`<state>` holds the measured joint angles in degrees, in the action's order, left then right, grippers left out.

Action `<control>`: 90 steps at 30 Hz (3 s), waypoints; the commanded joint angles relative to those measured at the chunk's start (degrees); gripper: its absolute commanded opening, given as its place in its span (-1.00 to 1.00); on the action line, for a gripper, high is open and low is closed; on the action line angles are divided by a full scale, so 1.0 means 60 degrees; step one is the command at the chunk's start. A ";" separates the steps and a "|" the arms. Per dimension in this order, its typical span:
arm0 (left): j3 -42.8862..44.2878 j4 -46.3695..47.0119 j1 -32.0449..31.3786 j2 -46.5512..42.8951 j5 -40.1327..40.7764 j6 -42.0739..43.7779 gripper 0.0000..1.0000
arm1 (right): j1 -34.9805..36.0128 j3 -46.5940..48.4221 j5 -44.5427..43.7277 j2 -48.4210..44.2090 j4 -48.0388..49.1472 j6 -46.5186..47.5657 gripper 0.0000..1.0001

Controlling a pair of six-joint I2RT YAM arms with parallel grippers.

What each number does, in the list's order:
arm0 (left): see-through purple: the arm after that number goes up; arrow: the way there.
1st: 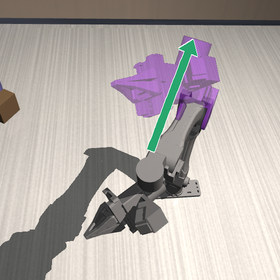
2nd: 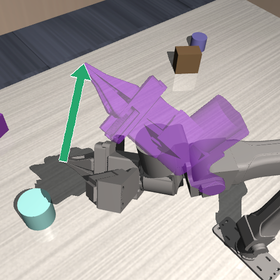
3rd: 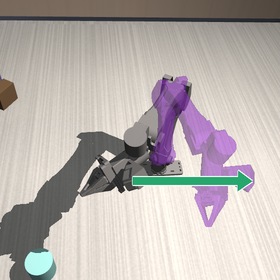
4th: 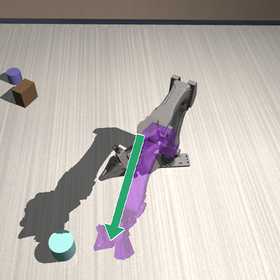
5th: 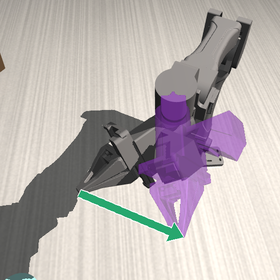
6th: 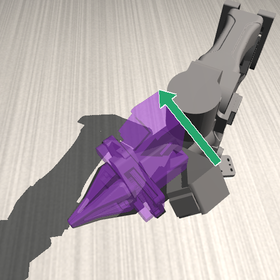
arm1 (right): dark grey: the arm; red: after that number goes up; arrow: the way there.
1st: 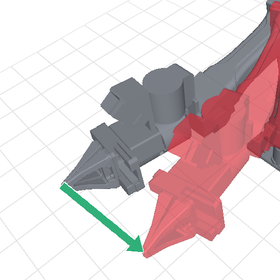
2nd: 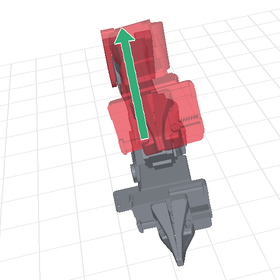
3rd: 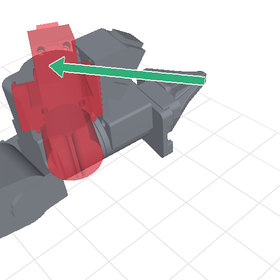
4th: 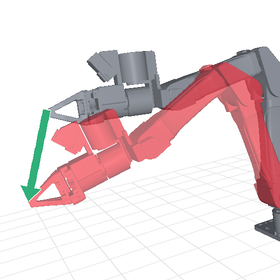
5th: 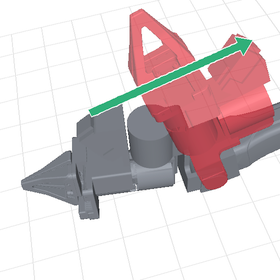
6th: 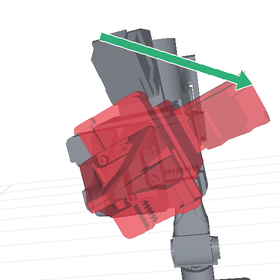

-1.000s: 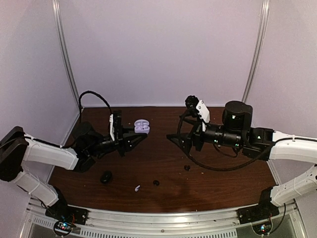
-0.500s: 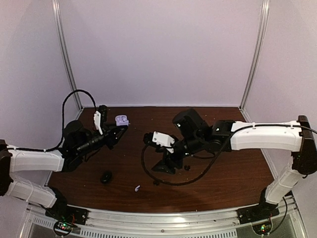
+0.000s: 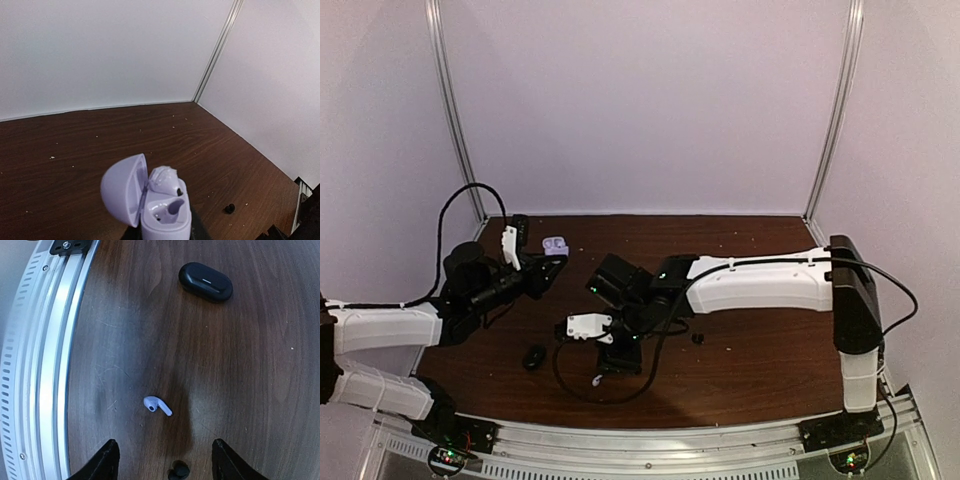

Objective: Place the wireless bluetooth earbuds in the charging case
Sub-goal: Move the left earbud to the corner of the board.

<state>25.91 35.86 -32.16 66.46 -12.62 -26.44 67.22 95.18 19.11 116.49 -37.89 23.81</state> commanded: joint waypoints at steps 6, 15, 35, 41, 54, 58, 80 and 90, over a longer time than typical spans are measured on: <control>-0.0099 0.0444 0.0102 -0.0168 -0.0073 -0.0160 -1.00 | 0.0499 0.1452 -0.0467 0.1399 -0.1265 0.0614 0.17; -0.0109 0.0611 0.0102 0.0066 -0.0255 -0.0243 -1.00 | 0.0584 0.1477 -0.0792 0.1958 -0.1213 0.0635 0.06; -0.0115 0.0705 0.0102 0.0136 -0.0253 -0.0238 -1.00 | 0.0671 0.1992 -0.0928 0.2641 -0.0786 0.0790 -0.20; -0.0085 0.0687 0.0104 0.0175 -0.0224 -0.0214 -1.00 | 0.0662 0.1889 -0.1053 0.2718 -0.1031 0.0709 -0.46; -0.0004 0.0660 0.0102 0.0305 -0.0218 -0.0137 -1.00 | 0.0282 -0.1141 -0.1429 0.1022 -0.0641 -0.0459 -0.83; 0.0010 0.0696 0.0102 0.0375 -0.0227 -0.0120 -1.00 | -0.0054 -0.2340 -0.1597 0.0350 -0.0792 -0.0988 -0.86; -0.0056 0.0999 0.0107 0.0546 -0.0449 -0.0004 -1.00 | -0.1217 -0.2739 -0.2494 0.0338 -0.2552 -0.2360 -0.47; -0.0125 0.1064 0.0110 0.0485 -0.0439 0.0041 -1.00 | -0.0878 -0.1671 -0.2476 0.0962 -0.2922 -0.2330 -0.49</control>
<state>25.61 38.13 -31.90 69.89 -14.59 -27.05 60.90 85.17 5.50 118.17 -53.78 10.20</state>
